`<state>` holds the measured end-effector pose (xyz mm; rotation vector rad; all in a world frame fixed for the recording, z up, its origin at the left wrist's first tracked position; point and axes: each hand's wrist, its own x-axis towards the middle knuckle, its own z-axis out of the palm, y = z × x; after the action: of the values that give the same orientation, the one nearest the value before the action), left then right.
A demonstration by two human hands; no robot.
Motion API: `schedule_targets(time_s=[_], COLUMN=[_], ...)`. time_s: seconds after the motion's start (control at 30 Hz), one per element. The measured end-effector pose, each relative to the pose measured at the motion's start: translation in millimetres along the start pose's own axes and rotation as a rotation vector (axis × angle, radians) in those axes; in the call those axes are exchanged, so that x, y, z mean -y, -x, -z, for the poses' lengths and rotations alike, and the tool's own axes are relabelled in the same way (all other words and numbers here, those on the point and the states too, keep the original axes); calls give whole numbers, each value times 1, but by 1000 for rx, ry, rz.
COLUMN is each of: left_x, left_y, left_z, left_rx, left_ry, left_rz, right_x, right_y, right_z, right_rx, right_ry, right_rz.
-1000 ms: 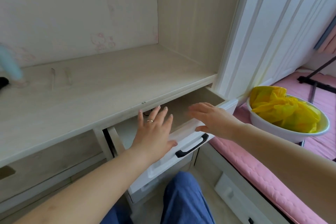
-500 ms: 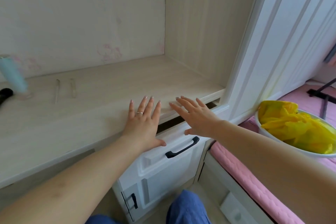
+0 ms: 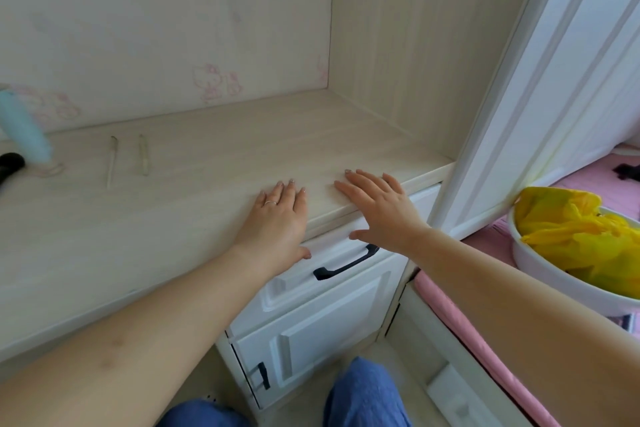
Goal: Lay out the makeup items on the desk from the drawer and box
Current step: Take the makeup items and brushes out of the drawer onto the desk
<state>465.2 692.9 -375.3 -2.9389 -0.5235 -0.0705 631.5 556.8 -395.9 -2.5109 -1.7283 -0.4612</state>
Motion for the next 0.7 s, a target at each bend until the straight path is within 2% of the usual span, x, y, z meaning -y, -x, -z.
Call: schedule_targets(time_s=[0.2, 0.43, 0.7], left_x=[-2, -3, -4], left_y=[-1, 0, 5], left_z=[-5, -6, 1], left_rx=[-19, -29, -50], left_ry=[-8, 0, 75], left_rz=[6, 20, 27], right_x=[4, 7, 14], right_y=[3, 4, 0], right_z=[-4, -6, 8], right_rx=[-70, -67, 114], right_ry=[-25, -8, -18], right_rz=[-51, -71, -94])
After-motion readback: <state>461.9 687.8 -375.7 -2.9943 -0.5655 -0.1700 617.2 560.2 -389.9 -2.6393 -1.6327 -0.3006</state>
